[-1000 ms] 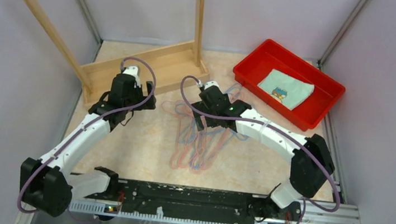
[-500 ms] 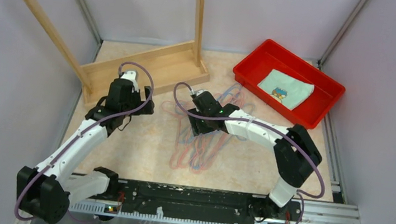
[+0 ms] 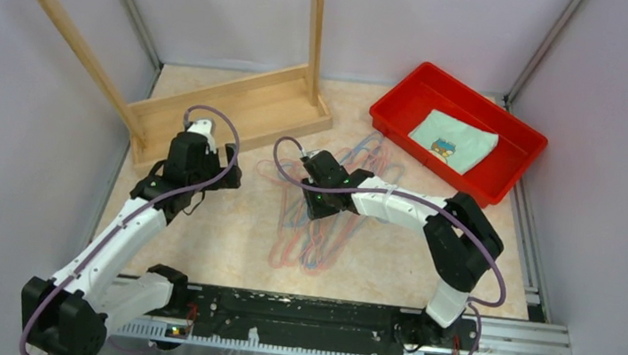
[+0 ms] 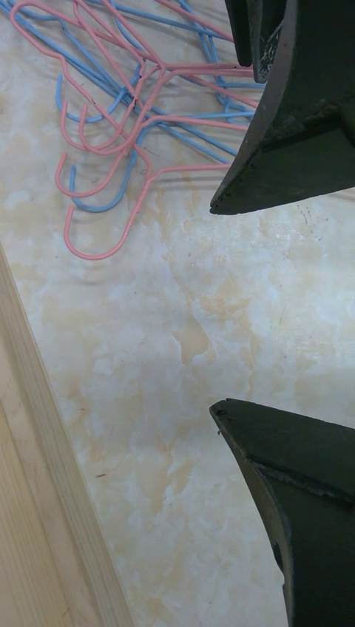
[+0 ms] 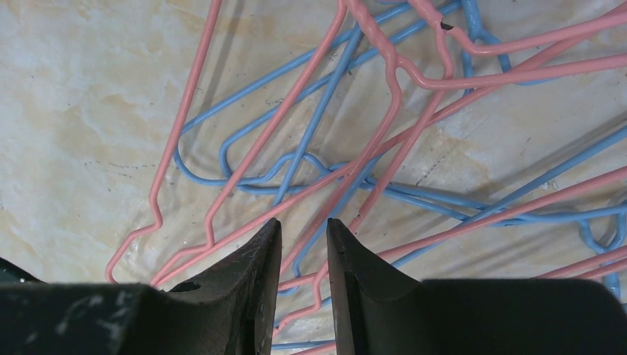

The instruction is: Organize the hangers

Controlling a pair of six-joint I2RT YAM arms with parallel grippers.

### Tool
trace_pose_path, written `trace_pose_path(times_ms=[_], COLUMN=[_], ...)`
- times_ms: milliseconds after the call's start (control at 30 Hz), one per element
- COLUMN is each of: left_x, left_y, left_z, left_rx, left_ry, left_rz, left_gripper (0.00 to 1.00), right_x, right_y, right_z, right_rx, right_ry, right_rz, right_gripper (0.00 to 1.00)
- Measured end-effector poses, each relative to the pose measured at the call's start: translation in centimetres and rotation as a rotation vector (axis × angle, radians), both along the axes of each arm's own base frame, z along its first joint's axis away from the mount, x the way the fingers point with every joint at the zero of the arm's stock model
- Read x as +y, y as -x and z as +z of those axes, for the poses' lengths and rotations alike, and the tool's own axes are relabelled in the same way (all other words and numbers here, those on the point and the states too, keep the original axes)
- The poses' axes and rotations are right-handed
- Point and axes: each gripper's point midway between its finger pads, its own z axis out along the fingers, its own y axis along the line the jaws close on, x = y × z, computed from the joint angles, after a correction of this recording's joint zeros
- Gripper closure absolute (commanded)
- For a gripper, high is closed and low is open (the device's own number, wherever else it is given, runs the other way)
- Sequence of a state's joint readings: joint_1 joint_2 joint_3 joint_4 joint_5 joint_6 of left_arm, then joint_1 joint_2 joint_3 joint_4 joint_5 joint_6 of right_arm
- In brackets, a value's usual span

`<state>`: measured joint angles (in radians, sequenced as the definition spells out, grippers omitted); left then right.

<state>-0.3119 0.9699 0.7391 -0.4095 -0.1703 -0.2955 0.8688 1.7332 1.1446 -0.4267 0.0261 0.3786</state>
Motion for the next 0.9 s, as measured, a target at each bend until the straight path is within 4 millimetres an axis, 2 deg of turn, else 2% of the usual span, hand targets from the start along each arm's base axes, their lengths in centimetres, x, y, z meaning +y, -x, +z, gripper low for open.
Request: trace_pose_path(times_ms=[167, 500, 533, 600, 900], left_x=[0.1, 0.0, 0.0, 0.0, 0.1], left_y=[0.1, 0.1, 0.1, 0.1, 0.1], left_z=[-0.1, -0.1, -0.1, -0.1, -0.1], left_rx=[0.004, 0.004, 0.004, 0.004, 0.004], left_ry=[-0.001, -0.001, -0.001, -0.001, -0.002], left_rz=[0.0, 0.0, 0.0, 0.0, 0.0], left_gripper=[0.0, 0.0, 0.0, 0.0, 0.0], right_x=[0.2, 0.1, 0.1, 0.1, -0.5], right_y=[-0.1, 0.0, 0.0, 0.0, 0.4], right_z=[-0.1, -2.2, -2.4, -2.4, -1.9], right_rx=[0.0, 0.031, 0.034, 0.032, 0.049], right_ry=[-0.006, 0.027, 0.031, 0.03, 0.061], right_rz=[0.002, -0.001, -0.003, -0.006, -0.007], right_gripper=[0.7, 0.7, 0.74, 1.0, 1.0])
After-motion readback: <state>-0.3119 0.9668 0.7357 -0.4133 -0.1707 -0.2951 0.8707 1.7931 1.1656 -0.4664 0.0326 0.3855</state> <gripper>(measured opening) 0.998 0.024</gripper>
